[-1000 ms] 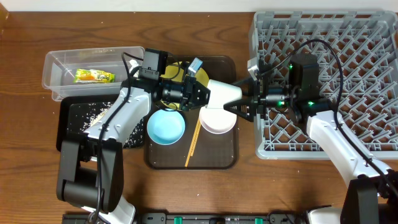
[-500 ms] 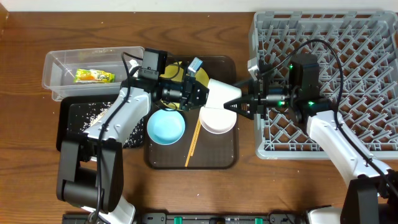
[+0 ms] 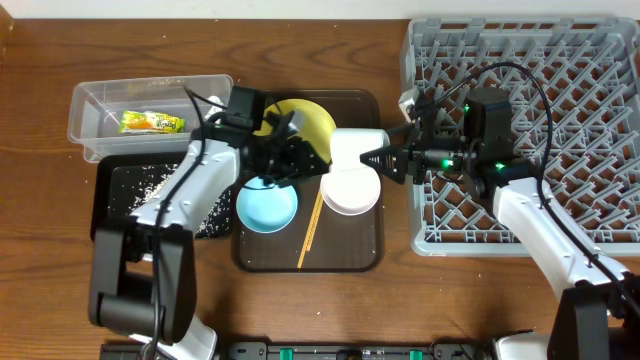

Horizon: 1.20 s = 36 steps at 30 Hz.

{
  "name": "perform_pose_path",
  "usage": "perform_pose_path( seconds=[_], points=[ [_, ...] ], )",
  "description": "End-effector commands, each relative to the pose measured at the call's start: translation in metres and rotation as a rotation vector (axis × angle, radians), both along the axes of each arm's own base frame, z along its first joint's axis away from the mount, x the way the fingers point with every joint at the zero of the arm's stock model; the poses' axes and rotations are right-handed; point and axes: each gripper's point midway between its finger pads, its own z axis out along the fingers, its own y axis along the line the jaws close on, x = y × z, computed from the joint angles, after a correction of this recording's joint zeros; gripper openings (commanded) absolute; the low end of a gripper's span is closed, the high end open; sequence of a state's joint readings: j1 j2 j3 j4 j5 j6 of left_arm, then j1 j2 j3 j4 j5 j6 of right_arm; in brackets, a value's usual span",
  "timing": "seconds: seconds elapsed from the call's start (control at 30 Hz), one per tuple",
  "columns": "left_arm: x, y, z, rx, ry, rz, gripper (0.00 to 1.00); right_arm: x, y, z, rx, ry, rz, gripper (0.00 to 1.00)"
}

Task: Sort waste into correct bins and load items into the dishwasher rack
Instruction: 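Hand the white cup from the left gripper to the right gripper, then place the white cup into the dish rack with the right gripper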

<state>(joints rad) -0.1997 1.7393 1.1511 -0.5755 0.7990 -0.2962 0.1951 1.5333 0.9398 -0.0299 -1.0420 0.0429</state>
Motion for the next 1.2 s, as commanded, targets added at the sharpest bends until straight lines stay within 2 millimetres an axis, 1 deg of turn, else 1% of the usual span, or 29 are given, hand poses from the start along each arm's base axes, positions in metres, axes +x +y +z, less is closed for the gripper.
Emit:
perform_pose_path(
  seconds=[0.0, 0.13, 0.2, 0.27, 0.3, 0.33, 0.4, 0.5, 0.7, 0.77, 0.83, 0.9, 0.93, 1.03, 1.17],
  points=[
    [0.017, 0.050, 0.014, 0.214, -0.161, 0.072, 0.44, 0.026, -0.024, 0.020, -0.047, -0.041, -0.184, 0.01],
    [0.015, 0.084, 0.042, 0.293, -0.226, 0.163, 0.44, 0.047, -0.055, 0.036, -0.093, -0.030, -0.364, 0.01],
    [0.012, 0.098, 0.056, 0.315, -0.254, 0.204, 0.44, 0.057, -0.074, 0.040, -0.157, -0.005, -0.466, 0.01],
    [0.009, 0.105, 0.067, 0.318, -0.274, 0.228, 0.44, 0.065, -0.092, 0.042, -0.239, 0.022, -0.571, 0.01],
    [0.008, 0.108, 0.072, 0.318, -0.284, 0.238, 0.45, 0.069, -0.105, 0.044, -0.297, 0.027, -0.635, 0.01],
    [0.006, 0.110, 0.075, 0.318, -0.290, 0.244, 0.45, 0.072, -0.114, 0.049, -0.339, 0.027, -0.685, 0.01],
    [0.005, 0.110, 0.079, 0.316, -0.300, 0.247, 0.45, 0.076, -0.128, 0.059, -0.397, 0.014, -0.747, 0.01],
    [0.005, 0.110, 0.080, 0.316, -0.303, 0.247, 0.45, 0.084, -0.150, 0.076, -0.473, -0.003, -0.860, 0.01],
    [0.005, 0.110, 0.080, 0.316, -0.301, 0.247, 0.46, 0.105, -0.208, 0.101, -0.631, -0.066, -1.136, 0.01],
    [0.005, 0.110, 0.080, 0.316, -0.301, 0.247, 0.46, 0.115, -0.216, 0.103, -0.657, -0.083, -1.148, 0.01],
    [0.005, 0.110, 0.080, 0.316, -0.301, 0.247, 0.46, 0.122, -0.223, 0.097, -0.676, -0.060, -1.153, 0.01],
    [0.005, 0.110, 0.079, 0.317, -0.300, 0.247, 0.46, 0.117, -0.228, 0.082, -0.714, 0.011, -1.143, 0.01],
    [0.004, 0.111, 0.079, 0.318, -0.299, 0.248, 0.46, 0.109, -0.229, 0.071, -0.735, 0.070, -1.138, 0.01],
    [0.003, 0.114, 0.076, 0.338, -0.291, 0.254, 0.46, 0.080, -0.236, 0.046, -0.788, 0.242, -1.136, 0.01],
    [0.003, 0.114, 0.075, 0.342, -0.290, 0.256, 0.47, 0.035, -0.254, 0.019, -0.893, 0.445, -1.113, 0.01]
  ],
)
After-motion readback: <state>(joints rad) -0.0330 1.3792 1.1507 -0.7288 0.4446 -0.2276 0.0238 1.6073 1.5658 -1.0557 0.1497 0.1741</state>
